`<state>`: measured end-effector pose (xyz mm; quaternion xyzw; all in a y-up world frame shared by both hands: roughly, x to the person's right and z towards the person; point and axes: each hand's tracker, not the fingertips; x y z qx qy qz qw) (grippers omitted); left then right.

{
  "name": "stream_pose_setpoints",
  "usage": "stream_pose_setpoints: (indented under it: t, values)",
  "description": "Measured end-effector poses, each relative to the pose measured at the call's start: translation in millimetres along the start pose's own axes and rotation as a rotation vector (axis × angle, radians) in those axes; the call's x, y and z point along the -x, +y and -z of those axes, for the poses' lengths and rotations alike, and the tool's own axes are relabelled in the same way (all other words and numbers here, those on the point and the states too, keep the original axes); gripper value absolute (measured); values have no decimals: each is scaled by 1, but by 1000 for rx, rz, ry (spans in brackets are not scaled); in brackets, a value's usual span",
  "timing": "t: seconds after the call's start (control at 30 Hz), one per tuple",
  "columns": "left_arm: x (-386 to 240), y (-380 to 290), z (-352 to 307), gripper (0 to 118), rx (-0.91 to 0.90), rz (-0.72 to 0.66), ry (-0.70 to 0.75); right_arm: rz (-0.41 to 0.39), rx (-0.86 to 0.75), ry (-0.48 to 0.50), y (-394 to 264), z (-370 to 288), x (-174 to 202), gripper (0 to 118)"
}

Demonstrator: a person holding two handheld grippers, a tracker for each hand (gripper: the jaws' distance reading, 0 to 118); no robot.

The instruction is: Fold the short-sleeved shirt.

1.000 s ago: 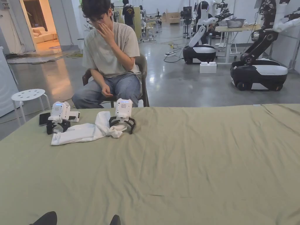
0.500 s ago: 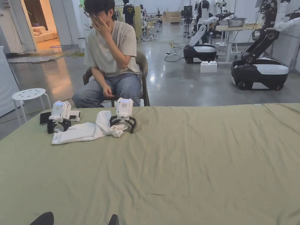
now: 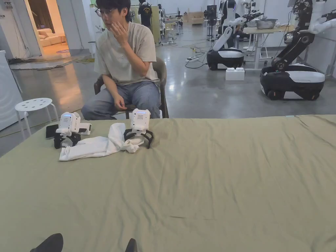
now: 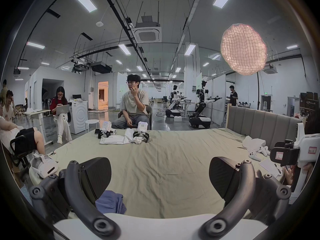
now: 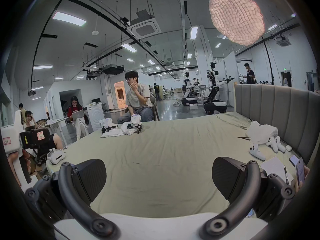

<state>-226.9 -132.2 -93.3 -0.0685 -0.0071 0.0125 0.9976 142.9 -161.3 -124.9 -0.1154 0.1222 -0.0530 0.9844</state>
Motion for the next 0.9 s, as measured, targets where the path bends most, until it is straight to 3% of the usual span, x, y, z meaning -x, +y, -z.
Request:
stream_pose_setpoints:
  t: [0.73, 0.9]
  values:
    - [4, -1, 3, 114, 31, -34, -6, -1, 18, -38, -5, 1, -1, 118]
    - [10, 0, 7, 114, 46, -143, -86, 0, 23, -43, -5, 0, -2, 118]
